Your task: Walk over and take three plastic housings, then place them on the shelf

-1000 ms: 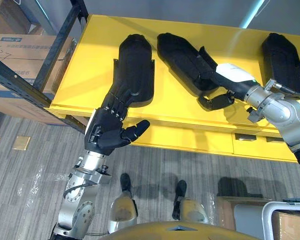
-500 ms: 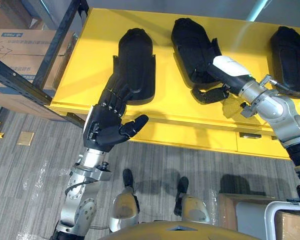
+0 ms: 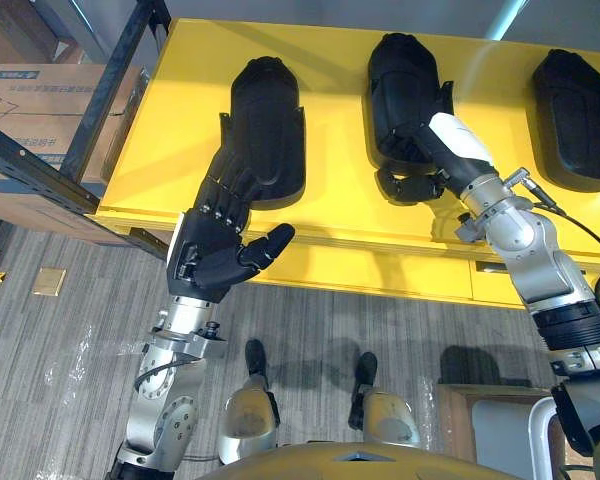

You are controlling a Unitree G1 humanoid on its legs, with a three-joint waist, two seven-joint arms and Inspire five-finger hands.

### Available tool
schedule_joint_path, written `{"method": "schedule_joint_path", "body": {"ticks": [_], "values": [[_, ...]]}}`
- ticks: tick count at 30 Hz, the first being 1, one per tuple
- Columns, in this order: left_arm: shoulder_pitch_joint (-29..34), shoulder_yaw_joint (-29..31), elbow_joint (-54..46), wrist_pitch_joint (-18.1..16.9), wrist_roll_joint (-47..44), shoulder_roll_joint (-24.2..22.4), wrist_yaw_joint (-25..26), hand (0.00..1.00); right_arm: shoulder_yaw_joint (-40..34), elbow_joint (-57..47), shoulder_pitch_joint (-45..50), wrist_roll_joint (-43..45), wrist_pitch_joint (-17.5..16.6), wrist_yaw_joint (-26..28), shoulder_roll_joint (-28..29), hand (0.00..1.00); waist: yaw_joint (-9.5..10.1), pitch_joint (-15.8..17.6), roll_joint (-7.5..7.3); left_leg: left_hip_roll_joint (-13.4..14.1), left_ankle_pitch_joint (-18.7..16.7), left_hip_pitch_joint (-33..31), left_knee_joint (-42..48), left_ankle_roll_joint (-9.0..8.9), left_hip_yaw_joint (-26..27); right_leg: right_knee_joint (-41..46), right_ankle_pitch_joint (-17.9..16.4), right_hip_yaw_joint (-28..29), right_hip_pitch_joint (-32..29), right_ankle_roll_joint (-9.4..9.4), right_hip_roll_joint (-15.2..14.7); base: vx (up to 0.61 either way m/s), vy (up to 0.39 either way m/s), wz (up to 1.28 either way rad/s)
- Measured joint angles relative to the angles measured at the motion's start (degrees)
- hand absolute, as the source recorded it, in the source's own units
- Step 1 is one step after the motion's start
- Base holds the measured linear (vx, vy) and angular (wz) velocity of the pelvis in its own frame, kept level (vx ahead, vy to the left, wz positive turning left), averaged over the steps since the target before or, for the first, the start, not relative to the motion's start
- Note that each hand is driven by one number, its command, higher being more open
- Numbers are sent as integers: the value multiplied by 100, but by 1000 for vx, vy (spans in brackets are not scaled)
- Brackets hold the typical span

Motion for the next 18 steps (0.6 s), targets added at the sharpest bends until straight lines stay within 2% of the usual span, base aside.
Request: {"method": "schedule_joint_path", "body": {"ticks": [2, 7, 18], "values": [[0, -11, 0, 0, 1, -93, 70, 100, -6, -45, 23, -11, 168, -133, 139, 0, -3, 0, 0, 0, 0, 6, 0, 0, 4, 4, 0, 5, 0, 0, -1, 0, 0, 0], [0, -83, -11, 0, 0, -123, 111, 100, -15, -90, 25, -28, 331, -204, 302, 0, -11, -1, 1, 0, 0, 14, 1, 1, 6, 6, 0, 11, 1, 0, -1, 0, 0, 0], [4, -185, -14, 0, 1, -162, 148, 100, 5, -76, 24, -242, 278, -242, 320, 0, -17, -6, 9, -3, 4, 19, 0, 5, -19, 24, -3, -1, 4, -4, -9, 0, 0, 0]]}}
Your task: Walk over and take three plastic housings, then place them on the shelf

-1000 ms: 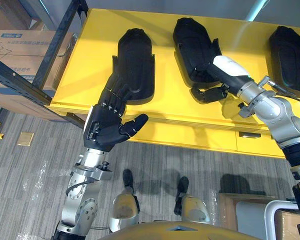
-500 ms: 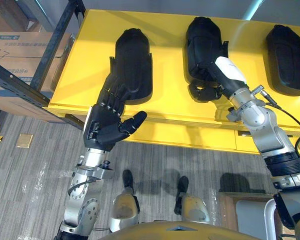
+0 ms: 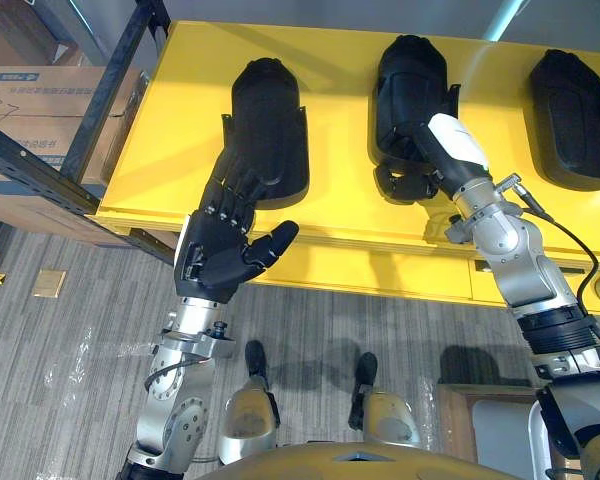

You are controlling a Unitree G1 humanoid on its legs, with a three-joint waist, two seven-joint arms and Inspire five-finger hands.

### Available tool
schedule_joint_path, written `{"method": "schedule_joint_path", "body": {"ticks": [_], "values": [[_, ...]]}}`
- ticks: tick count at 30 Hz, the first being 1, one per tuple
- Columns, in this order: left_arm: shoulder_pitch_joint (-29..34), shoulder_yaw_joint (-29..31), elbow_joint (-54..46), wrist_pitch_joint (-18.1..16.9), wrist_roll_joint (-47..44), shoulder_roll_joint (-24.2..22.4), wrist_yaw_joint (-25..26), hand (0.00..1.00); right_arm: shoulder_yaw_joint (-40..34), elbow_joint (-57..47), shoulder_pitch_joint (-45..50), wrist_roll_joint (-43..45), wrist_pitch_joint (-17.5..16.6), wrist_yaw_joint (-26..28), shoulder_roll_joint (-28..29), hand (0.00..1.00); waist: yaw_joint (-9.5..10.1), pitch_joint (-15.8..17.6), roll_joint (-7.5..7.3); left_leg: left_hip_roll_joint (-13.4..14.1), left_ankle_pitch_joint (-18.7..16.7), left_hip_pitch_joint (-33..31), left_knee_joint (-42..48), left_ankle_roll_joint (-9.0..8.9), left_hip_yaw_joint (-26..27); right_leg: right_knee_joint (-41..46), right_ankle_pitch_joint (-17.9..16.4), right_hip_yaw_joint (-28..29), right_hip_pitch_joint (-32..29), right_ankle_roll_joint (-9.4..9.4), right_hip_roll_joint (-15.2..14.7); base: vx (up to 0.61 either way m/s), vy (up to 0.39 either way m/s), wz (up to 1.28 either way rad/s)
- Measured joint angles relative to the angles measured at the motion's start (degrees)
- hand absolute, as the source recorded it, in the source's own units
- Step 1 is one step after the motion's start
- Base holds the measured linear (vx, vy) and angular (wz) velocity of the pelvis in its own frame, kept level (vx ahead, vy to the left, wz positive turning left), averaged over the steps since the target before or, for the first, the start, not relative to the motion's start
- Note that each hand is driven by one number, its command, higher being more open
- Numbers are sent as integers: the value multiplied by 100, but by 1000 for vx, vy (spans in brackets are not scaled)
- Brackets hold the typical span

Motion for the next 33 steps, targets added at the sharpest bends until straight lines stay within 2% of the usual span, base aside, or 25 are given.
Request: {"method": "schedule_joint_path", "body": {"ticks": [3, 4, 11, 15, 25, 27, 30, 33], "values": [[2, 0, 0, 1, 0, 0, -3, 100, 0, 0, 1, -6, -1, 3, 0, 0, -10, -3, 4, -3, 3, 5, 0, 3, 1, 14, -2, -6, 1, -2, -5, 0, 0, 0], [2, 0, 0, 1, 0, 0, -6, 100, 1, 0, 2, -7, 0, 4, 0, 100, -10, -4, 4, -3, 3, 11, 0, 3, 1, 17, -2, -6, 4, -2, -6, 0, 0, 0], [31, -60, -7, 36, 0, 0, -60, 100, -8, -147, 275, -40, 13, 46, -19, 100, -26, -52, 9, -2, -11, 206, -3, -11, 37, 2, -18, 6, 193, -7, -6, -5, 1, -1], [82, -64, -7, 68, 0, 0, -66, 100, -2, -329, 579, -216, 12, 201, -24, 100, -31, -329, 4, 4, -31, 224, -4, -19, 106, -56, -1, 76, 195, 15, 10, 6, 0, -8], [116, -66, -13, 224, 27, 3, -183, 100, -208, -1265, 1333, -214, 19, 401, -297, 100, -140, -719, -26, 25, -58, 350, -9, -37, 164, -263, 77, 99, 388, 65, 54, 4, -4, -3], [127, -61, -13, 264, 27, 4, -183, 100, -283, -1426, 1378, -216, 9, 365, -297, 100, -153, -796, -27, 25, -61, 360, -10, -35, 173, -266, 77, 106, 394, 66, 54, 0, 0, 0], [127, -64, -13, 291, 39, 5, -182, 100, -331, -1619, 1378, -215, -120, -18, -296, 100, -153, -889, -31, 23, -62, 369, -12, -35, 174, -320, 100, 103, 428, 85, 57, 0, 0, 0], [134, -60, -17, 289, 426, 4, 5, 100, -495, -1877, 1382, 178, -459, -322, -248, 100, -146, -948, -29, 17, -66, 400, -13, -31, 158, -375, 119, 81, 499, 88, 58, 2, -2, 2]]}}
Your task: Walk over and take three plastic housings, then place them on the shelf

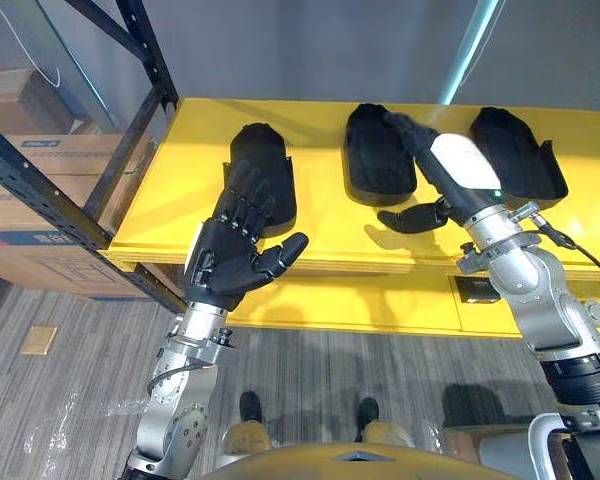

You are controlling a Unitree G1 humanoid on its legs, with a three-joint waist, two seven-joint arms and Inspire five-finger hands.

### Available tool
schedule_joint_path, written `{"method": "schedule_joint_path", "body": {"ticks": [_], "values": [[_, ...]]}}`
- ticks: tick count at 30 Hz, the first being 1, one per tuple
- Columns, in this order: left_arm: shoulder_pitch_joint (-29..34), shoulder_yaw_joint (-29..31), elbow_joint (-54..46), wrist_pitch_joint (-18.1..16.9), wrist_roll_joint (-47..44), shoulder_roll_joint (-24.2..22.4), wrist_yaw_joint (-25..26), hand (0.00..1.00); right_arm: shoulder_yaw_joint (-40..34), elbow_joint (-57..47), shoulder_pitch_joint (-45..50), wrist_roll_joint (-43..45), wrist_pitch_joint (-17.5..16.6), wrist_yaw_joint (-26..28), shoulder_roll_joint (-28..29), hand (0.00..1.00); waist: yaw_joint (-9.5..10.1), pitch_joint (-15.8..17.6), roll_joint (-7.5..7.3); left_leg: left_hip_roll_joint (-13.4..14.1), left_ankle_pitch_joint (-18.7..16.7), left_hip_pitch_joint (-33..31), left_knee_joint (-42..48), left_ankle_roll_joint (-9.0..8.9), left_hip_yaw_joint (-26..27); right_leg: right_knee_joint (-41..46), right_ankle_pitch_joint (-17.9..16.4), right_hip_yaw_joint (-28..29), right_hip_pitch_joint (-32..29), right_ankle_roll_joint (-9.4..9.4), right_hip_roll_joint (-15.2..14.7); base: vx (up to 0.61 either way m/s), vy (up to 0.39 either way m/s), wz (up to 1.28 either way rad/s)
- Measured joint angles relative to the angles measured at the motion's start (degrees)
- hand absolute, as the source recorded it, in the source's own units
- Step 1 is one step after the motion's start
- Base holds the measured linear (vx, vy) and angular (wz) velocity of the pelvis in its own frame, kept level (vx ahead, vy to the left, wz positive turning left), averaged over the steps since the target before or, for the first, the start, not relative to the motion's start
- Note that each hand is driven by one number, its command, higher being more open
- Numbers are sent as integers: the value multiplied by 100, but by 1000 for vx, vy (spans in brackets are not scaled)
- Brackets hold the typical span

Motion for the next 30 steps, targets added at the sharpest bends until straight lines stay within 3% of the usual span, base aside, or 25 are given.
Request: {"method": "schedule_joint_path", "body": {"ticks": [8, 15, 22, 30], "values": [[47, 413, -6, 112, 3243, 2, 1567, 100, -331, -892, 938, 788, -930, -460, 903, 100, 11, -212, 14, -31, 1, -117, -16, 4, -245, -94, 0, -259, 95, -2, -12, 5, -4, 15], [44, 388, 62, 637, 5354, 397, 1853, 100, 282, -814, 1317, 1091, -930, -598, 1203, 100, 14, -248, 59, -35, 33, -285, -17, 7, -334, -80, -34, -323, -15, -25, -15, -12, -2, 8], [-411, -72, 522, 1020, 6082, 770, 1851, 100, 730, -472, 1313, 1770, -928, -652, 1371, 100, -98, -271, 207, -41, 83, -402, -11, 20, -355, -31, -28, -311, -155, -56, -23, 0, 0, 0], [-1003, -259, 860, 1483, 6093, 821, 2426, 100, 972, -325, 1332, 2411, -929, -468, 1593, 100, -290, -146, 439, -33, 94, -503, 6, 31, -231, 190, -72, -120, -481, -98, -46, -3, -2, -9]]}}
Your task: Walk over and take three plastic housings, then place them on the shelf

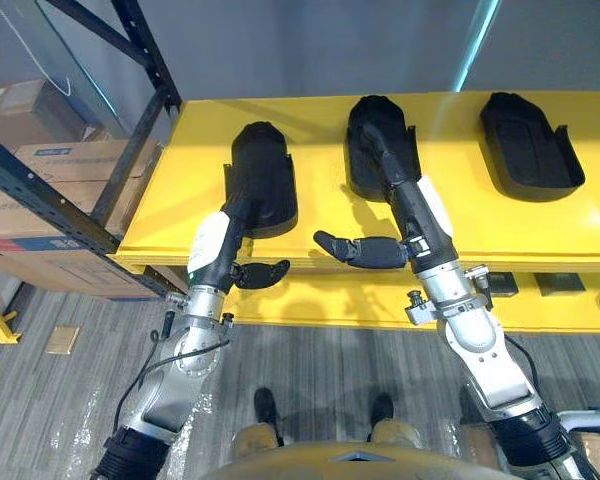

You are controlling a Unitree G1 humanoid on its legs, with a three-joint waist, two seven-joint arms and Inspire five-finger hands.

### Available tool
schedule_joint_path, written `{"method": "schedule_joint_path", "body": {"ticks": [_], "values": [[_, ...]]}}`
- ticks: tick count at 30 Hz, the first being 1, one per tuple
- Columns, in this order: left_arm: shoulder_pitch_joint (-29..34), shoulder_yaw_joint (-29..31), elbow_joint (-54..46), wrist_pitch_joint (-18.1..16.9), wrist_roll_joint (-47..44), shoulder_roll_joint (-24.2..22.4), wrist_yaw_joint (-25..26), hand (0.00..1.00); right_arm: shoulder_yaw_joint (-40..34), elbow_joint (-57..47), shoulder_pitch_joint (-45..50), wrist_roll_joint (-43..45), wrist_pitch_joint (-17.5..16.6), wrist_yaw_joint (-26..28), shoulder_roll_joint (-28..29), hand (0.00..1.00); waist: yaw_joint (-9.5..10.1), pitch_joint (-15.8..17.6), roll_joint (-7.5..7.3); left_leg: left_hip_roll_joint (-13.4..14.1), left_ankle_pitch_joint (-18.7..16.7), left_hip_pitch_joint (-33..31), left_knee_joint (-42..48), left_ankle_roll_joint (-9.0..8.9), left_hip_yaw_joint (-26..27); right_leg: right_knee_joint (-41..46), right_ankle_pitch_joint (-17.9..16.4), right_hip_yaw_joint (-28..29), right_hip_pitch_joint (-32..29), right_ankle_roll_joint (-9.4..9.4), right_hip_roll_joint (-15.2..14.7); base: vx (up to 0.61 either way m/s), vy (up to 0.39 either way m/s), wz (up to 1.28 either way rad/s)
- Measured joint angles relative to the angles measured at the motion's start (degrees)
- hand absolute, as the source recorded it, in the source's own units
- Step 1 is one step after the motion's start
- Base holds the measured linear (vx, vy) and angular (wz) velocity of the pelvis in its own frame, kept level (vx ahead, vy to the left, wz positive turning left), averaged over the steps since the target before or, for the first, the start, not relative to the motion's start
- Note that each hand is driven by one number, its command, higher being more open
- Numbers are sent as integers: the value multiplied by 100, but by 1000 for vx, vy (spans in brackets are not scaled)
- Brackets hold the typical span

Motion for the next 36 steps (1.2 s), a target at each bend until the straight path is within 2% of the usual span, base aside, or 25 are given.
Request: {"method": "schedule_joint_path", "body": {"ticks": [9, 11, 14, 20, 30, 36], "values": [[-417, -119, 52, 594, -143, -177, 642, 100, 430, 0, 60, 209, 63, 374, 233, 100, -74, 135, 71, 1, -3, -19, 3, -2, 92, 375, -175, 147, -260, 15, -49, -1, -2, -5], [-651, -95, 208, 882, -251, -295, 975, 100, 572, 0, 56, 209, 110, 460, 255, 100, -96, 253, 73, -3, -5, -23, 4, -3, 96, 442, -196, 160, -301, 14, -61, 0, 0, 0], [-759, 19, 310, 1165, -339, -369, 1182, 100, 692, 0, 55, 209, 223, 476, 302, 100, -144, 325, 82, -1, 5, -112, 6, 9, 98, 574, -245, 178, -455, 6, -73, 0, 0, 0], [-1164, 101, 609, 1388, -390, -382, 1286, 100, 697, 1, 17, 224, 324, 454, 306, 100, -146, 404, 85, 4, 9, -101, 7, 11, 148, 769, -306, 254, -574, -6, -83, 6, -11, -4], [-1835, 366, 1600, 1217, -567, -361, 1723, 100, 577, 1, 6, 237, 327, 638, 301, 100, -247, 645, 110, 22, 18, -110, 6, 3, 200, 918, -345, 335, -707, -13, -86, -30, -2, -3], [-1926, 600, 1880, 1116, -723, -347, 1916, 100, 464, 1, 30, 359, 326, 699, 295, 100, -309, 760, 157, 24, 33, -138, 5, 0, 264, 979, -336, 447, -825, -1, -77, -9, -7, -7]]}}
